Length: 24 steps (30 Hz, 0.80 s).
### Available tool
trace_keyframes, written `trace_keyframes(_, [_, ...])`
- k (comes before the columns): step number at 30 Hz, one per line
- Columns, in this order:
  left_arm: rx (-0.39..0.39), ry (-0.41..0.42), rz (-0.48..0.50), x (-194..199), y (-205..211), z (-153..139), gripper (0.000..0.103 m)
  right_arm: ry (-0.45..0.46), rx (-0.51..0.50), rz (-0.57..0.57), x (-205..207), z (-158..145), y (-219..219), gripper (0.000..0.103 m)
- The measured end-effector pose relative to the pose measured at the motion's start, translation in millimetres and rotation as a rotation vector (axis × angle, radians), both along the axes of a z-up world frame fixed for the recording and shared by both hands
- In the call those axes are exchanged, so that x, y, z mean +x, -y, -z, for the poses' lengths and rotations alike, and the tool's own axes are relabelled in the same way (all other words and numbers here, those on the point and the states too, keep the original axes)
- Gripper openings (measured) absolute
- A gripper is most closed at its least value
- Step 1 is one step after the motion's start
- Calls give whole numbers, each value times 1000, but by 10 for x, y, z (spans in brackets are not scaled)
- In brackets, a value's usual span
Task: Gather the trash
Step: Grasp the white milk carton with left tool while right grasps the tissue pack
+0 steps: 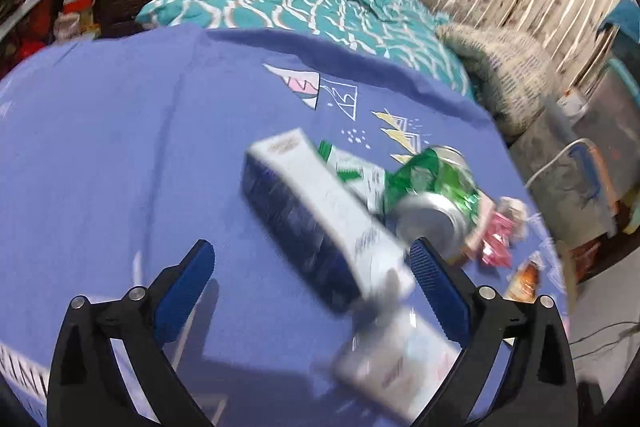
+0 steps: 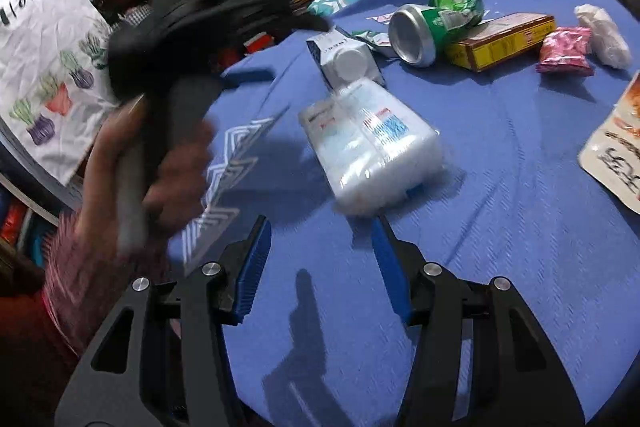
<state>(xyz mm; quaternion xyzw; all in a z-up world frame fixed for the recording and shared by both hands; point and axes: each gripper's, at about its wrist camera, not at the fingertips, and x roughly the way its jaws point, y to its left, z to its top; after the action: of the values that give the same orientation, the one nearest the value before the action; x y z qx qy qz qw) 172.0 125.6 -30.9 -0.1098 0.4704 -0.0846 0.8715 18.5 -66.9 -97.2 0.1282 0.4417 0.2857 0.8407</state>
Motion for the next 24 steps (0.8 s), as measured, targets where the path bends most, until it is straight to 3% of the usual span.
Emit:
trace_keyframes(2, [78, -32, -10, 189, 136, 84, 94, 15, -29, 23, -37, -16, 67, 56])
trace_keyframes(4, [72, -59, -2, 251, 194, 163, 94, 38, -46, 53, -53, -63, 159, 57])
trace_keyframes(6, [70, -39, -8, 203, 201, 174, 94, 76, -68, 89, -29, -146, 258, 68])
trace_keyframes(8, [80, -15, -7, 137, 179, 168, 93, 124, -91, 131, -23, -212, 341, 88])
trace_keyframes(11, [70, 12, 13, 52, 108, 128, 86, 191, -148, 142, 36, -300, 346, 96])
trace_keyframes(15, [79, 43, 41, -87, 22, 48, 73, 184, -246, 62, 261, -213, 94, 97])
trace_keyframes(19, [99, 42, 32, -98, -29, -8, 75, 129, -313, 2, 516, -67, -213, 96])
trace_keyframes(21, [98, 22, 33, -55, -7, 17, 81, 117, -331, -25, 517, -5, -286, 83])
trace_keyframes(22, [99, 15, 33, -32, 6, 36, 82, 118, -341, -33, 522, 6, -309, 72])
trace_keyframes(24, [100, 1, 35, 7, 45, 83, 86, 118, -343, -28, 495, -13, -310, 69])
